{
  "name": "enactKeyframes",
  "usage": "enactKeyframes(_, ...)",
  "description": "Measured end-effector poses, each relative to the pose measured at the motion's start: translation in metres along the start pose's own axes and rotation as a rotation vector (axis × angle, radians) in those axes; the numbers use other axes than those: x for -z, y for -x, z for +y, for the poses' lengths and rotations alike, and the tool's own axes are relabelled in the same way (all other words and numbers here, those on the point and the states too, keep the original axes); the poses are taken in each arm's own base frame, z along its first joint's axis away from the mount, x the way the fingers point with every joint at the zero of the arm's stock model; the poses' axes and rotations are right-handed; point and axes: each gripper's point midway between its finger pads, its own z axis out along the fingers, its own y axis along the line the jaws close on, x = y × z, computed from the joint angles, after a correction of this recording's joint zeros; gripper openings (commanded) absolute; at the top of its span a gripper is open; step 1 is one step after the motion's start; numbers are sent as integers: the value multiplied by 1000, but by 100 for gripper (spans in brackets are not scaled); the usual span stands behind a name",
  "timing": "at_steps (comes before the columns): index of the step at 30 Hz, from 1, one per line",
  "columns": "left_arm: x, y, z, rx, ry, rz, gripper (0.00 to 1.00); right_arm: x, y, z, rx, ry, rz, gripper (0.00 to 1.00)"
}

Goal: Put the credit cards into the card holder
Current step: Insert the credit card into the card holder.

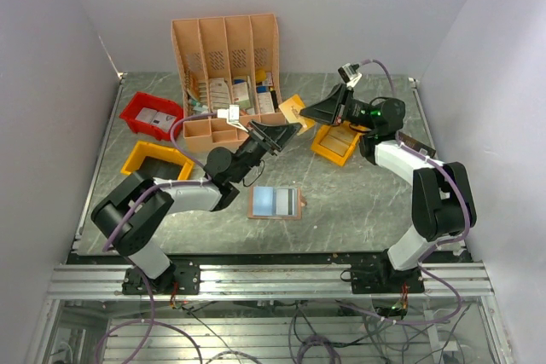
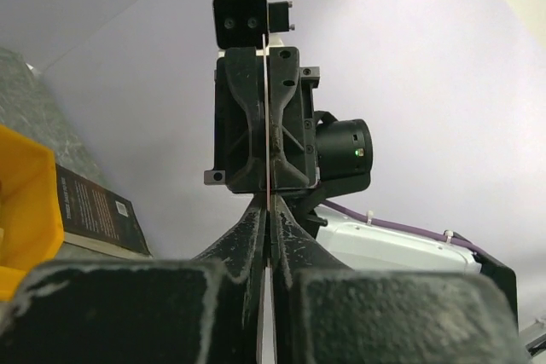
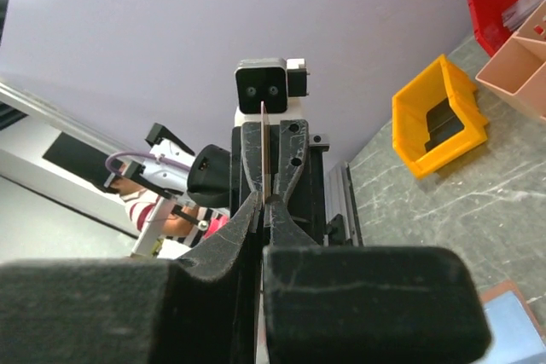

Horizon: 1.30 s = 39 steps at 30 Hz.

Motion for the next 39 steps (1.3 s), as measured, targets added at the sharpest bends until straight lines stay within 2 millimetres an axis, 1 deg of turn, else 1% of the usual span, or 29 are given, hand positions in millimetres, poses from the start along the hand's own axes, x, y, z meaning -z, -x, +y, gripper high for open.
enactKeyframes(3, 1, -2, -2, -2, -10, 13, 7, 1, -3, -2, 20, -4, 17, 33)
enactKeyframes(5, 2, -5, -1, -9, -14, 30, 7, 2, -8, -4, 42, -7, 46, 46)
enactKeyframes(7, 7, -7, 1, -28, -16, 53, 7, 4, -13, -6, 81, -16, 87, 52)
enactKeyframes(9, 18, -12, 4, -63, -16, 100, 7, 6, -14, -6, 155, -30, 129, 57)
enactKeyframes(10, 23, -14, 6, -85, -15, 124, 7, 8, -13, -6, 192, -37, 144, 60)
enactKeyframes(11, 28, -16, 8, -108, -14, 150, 7, 10, -11, -4, 243, -45, 165, 61)
enactKeyframes(12, 34, -19, 9, -134, -13, 183, 7, 12, -8, -3, 292, -53, 179, 67)
enactKeyframes(13, 40, -21, 9, -162, -15, 216, 7, 13, -4, -1, 350, -59, 202, 70)
enactKeyframes(15, 50, -25, 9, -212, -22, 282, 7, 15, 3, 3, 486, -71, 246, 72)
enactKeyframes(17, 59, -31, 8, -254, -36, 356, 7, 18, 6, 3, 594, -83, 283, 71)
enactKeyframes(18, 63, -35, 8, -270, -41, 390, 7, 20, 5, 3, 631, -88, 306, 71)
enactKeyframes(20, 72, -43, 12, -291, -46, 462, 7, 25, -3, -5, 673, -96, 360, 69)
enactKeyframes(23, 85, -53, 20, -310, -32, 549, 7, 34, -21, -23, 650, -102, 437, 66)
enactKeyframes(25, 91, -57, 26, -324, -17, 586, 7, 42, -39, -38, 599, -97, 491, 64)
enactKeyframes(28, 96, -61, 30, -334, -11, 619, 7, 54, -64, -50, 520, -81, 550, 61)
enactKeyframes(29, 97, -62, 31, -334, -11, 628, 7, 57, -72, -52, 495, -73, 566, 61)
enactKeyframes(32, 100, -66, 33, -328, -15, 647, 7, 59, -86, -50, 462, -50, 595, 58)
enactKeyframes(37, 103, -71, 41, -313, -5, 670, 7, 52, -100, -41, 450, -11, 625, 51)
enactKeyframes(39, 103, -72, 42, -311, -3, 673, 7, 48, -104, -40, 447, -4, 632, 46)
